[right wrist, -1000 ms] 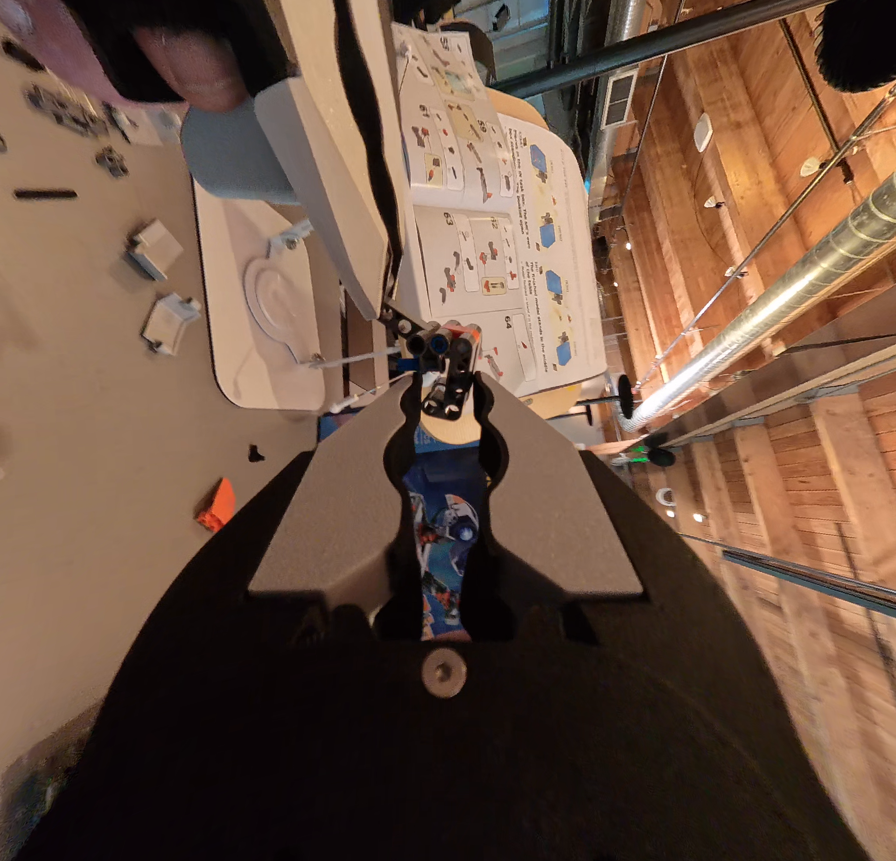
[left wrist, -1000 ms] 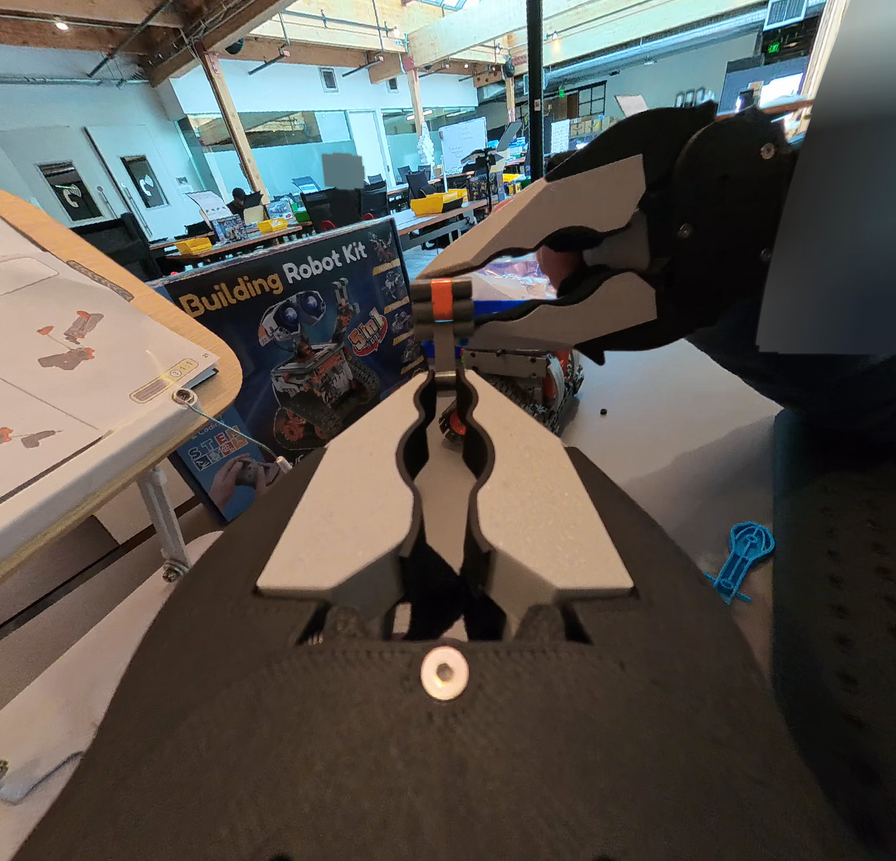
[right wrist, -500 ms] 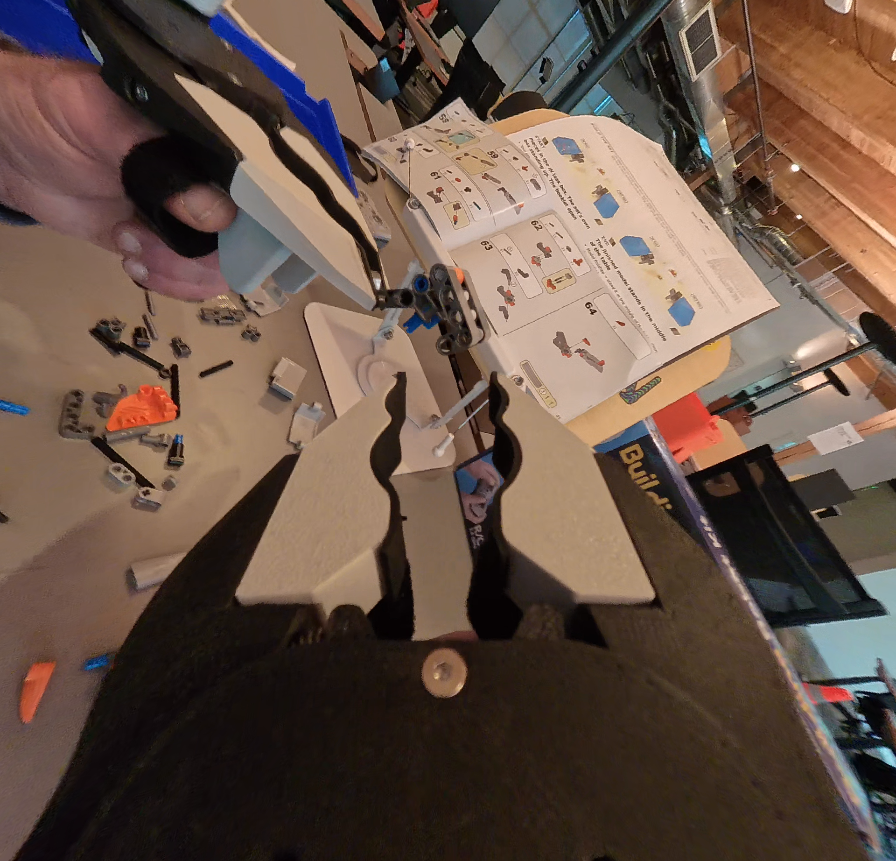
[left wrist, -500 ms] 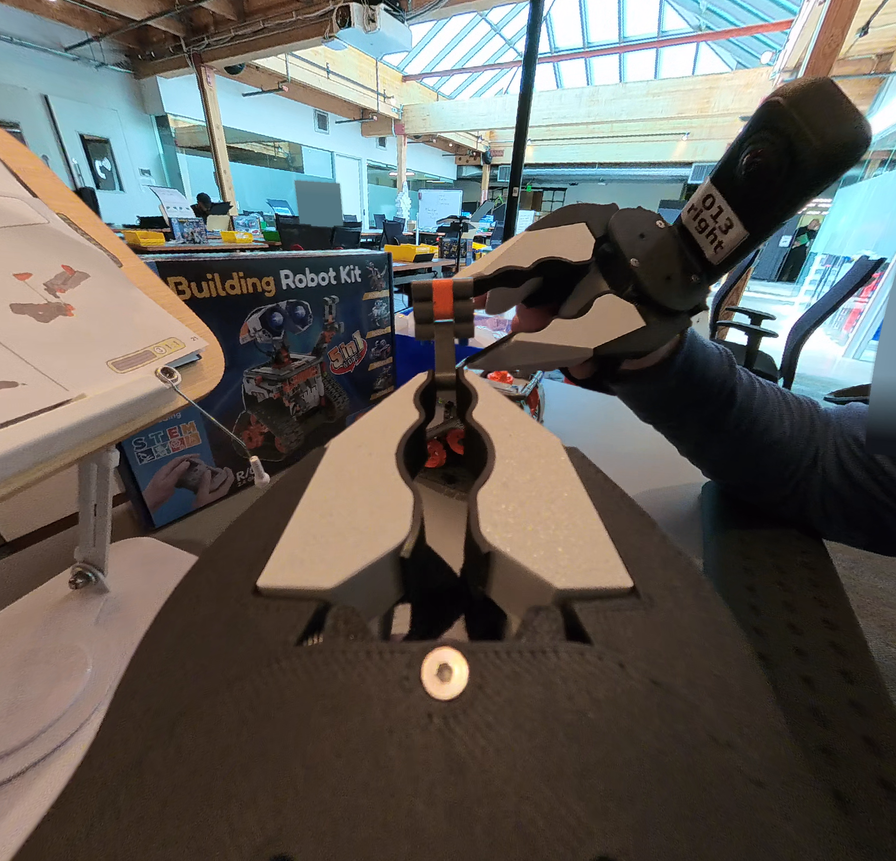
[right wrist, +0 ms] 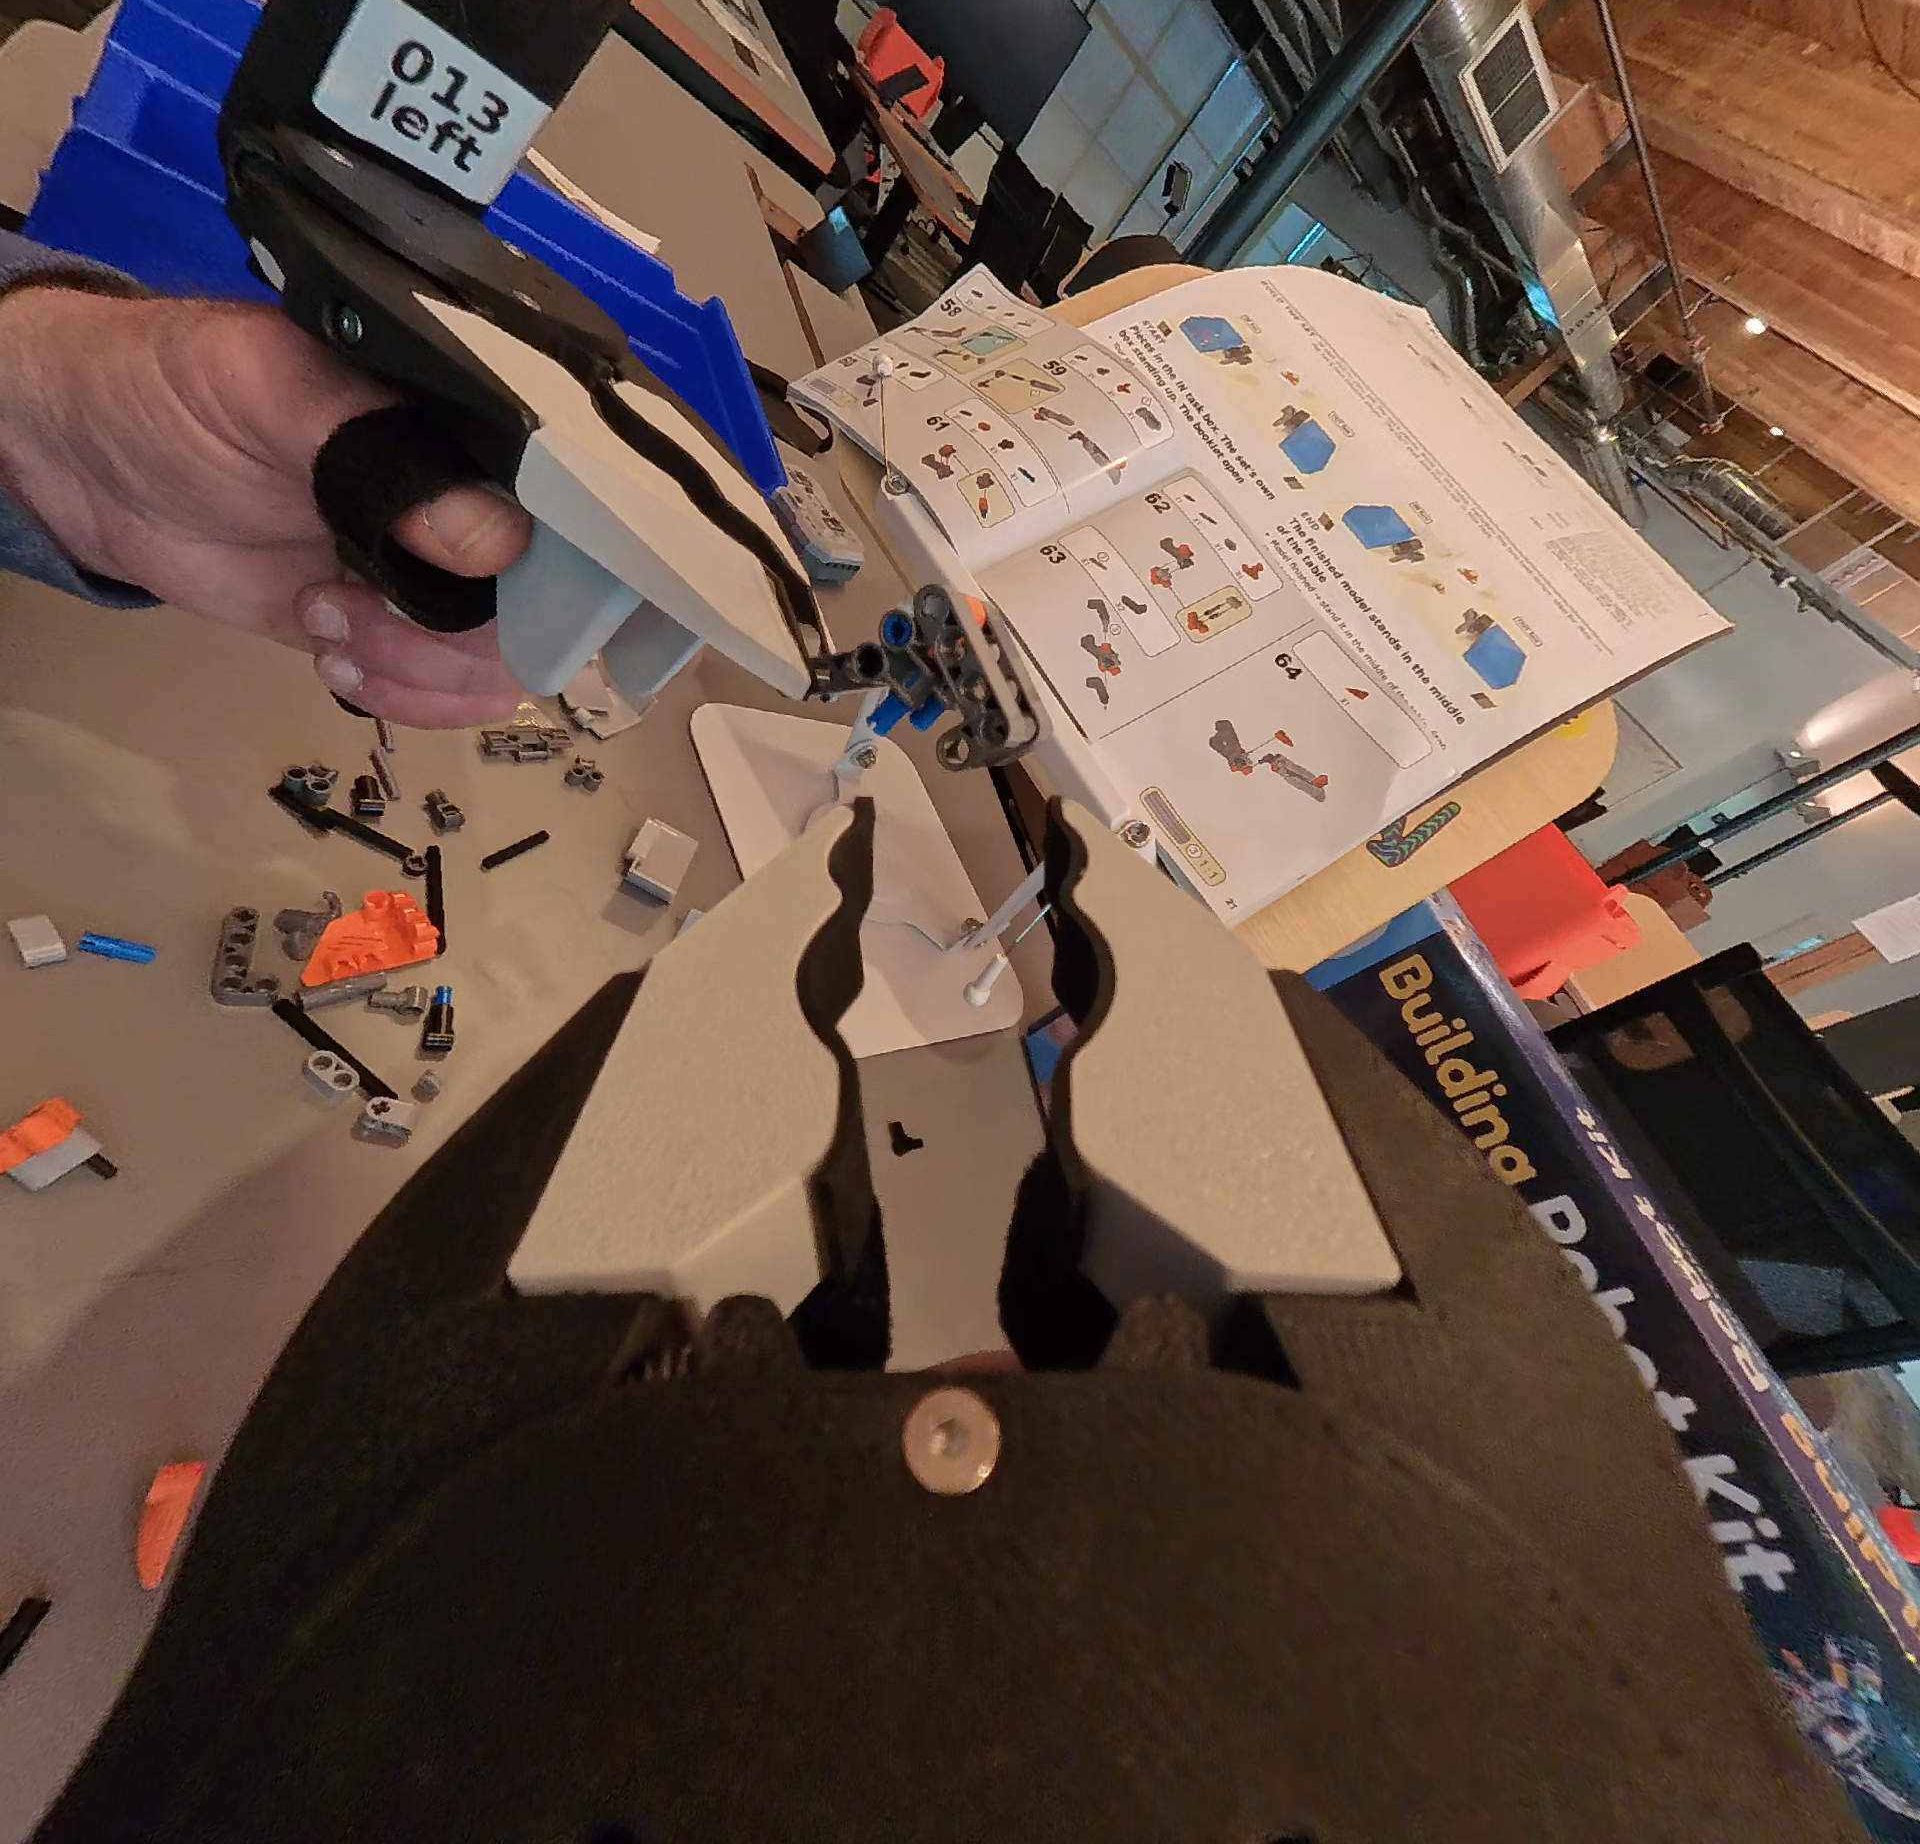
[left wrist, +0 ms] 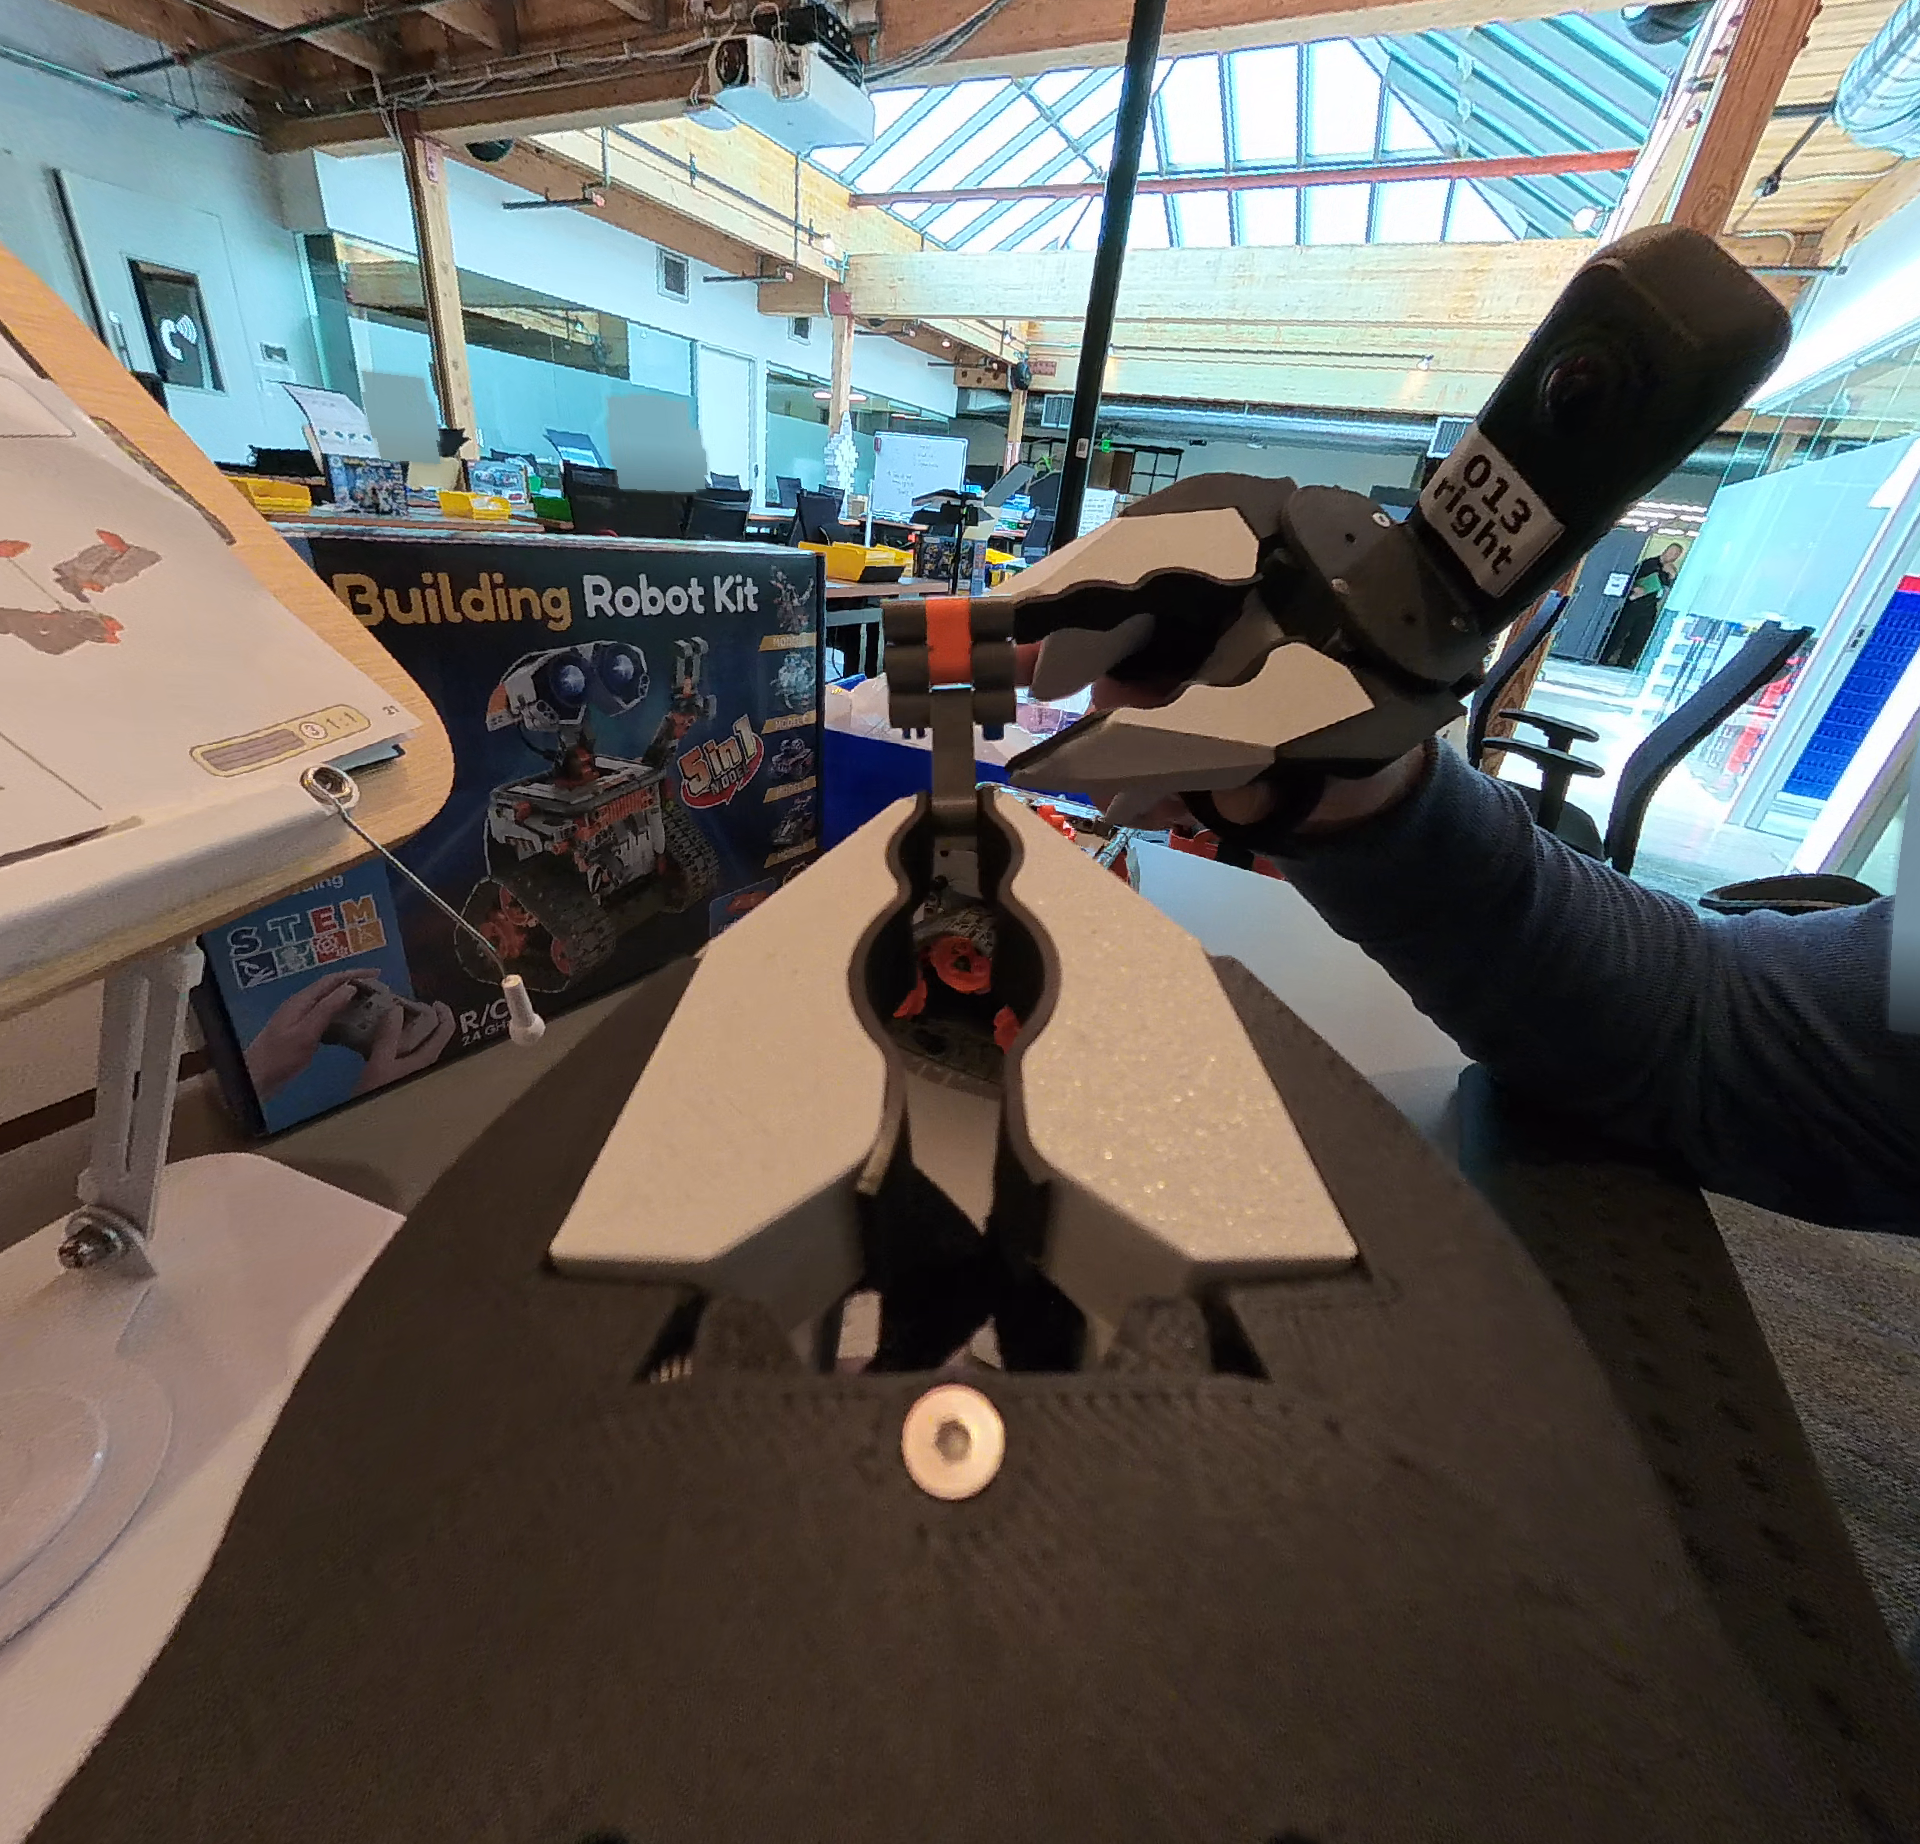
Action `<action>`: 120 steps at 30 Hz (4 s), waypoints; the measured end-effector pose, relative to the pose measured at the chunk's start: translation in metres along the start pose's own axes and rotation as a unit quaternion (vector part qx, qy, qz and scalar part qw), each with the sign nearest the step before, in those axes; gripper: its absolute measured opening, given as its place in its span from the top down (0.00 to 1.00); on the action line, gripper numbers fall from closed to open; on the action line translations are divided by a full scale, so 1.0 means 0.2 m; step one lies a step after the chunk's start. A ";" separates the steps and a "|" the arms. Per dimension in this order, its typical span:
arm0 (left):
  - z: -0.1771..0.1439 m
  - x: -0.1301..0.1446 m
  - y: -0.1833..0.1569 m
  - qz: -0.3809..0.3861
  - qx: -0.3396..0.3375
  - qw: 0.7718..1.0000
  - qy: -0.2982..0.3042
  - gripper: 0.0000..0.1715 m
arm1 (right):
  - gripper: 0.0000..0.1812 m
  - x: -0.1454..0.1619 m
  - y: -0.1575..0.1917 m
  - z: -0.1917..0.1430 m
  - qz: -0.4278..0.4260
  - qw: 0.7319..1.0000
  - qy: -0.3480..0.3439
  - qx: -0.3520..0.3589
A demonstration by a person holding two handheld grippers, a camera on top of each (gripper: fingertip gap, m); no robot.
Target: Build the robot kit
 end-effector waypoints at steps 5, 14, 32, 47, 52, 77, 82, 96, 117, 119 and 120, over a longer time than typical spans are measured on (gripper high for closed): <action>0.00 0.00 -0.01 0.001 0.003 1.000 0.000 0.97 | 0.84 0.00 0.00 0.01 0.008 1.000 -0.007 -0.001; 0.01 0.02 -0.02 0.014 0.003 1.000 0.010 0.97 | 0.92 -0.01 0.00 0.00 0.015 1.000 -0.014 0.003; 0.01 0.02 -0.02 0.016 0.002 1.000 0.012 0.97 | 0.92 -0.01 0.00 0.01 0.015 1.000 -0.015 0.006; 0.01 0.02 -0.03 0.033 -0.008 0.999 0.010 0.97 | 0.90 -0.02 0.00 -0.01 -0.003 1.000 -0.016 0.013; 0.02 0.03 -0.03 0.046 -0.012 0.999 0.016 0.97 | 0.91 -0.04 0.01 -0.01 -0.030 0.999 -0.009 0.022; 0.02 0.03 -0.06 0.128 -0.047 0.990 0.016 0.97 | 0.95 -0.04 0.04 0.00 -0.130 0.989 0.024 0.067; 0.01 0.03 -0.07 0.181 -0.075 0.981 0.015 0.97 | 0.95 -0.03 0.05 0.01 -0.154 0.985 0.032 0.077; 0.01 0.03 -0.06 0.164 -0.065 0.984 0.020 0.97 | 0.95 -0.02 0.05 0.01 -0.141 0.988 0.027 0.064; 0.04 0.12 -0.05 0.305 -0.103 0.941 0.108 0.97 | 0.96 0.05 0.10 0.06 -0.266 0.951 0.143 0.070; 0.04 0.11 -0.04 0.300 -0.103 0.943 0.103 0.96 | 0.96 0.06 0.09 0.06 -0.244 0.958 0.135 0.064; 0.03 0.11 -0.04 0.298 -0.102 0.944 0.098 0.96 | 0.96 0.06 0.09 0.06 -0.224 0.965 0.126 0.060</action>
Point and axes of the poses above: each gripper's, where its closed fingertips meet, z out along the fingers, x out of its underside, y = z × x across the jaws, the point moved 6 cm from there along -z, back along the fingers, and after that the axes turned 10 degrees about -x, right-handed, at the moved point
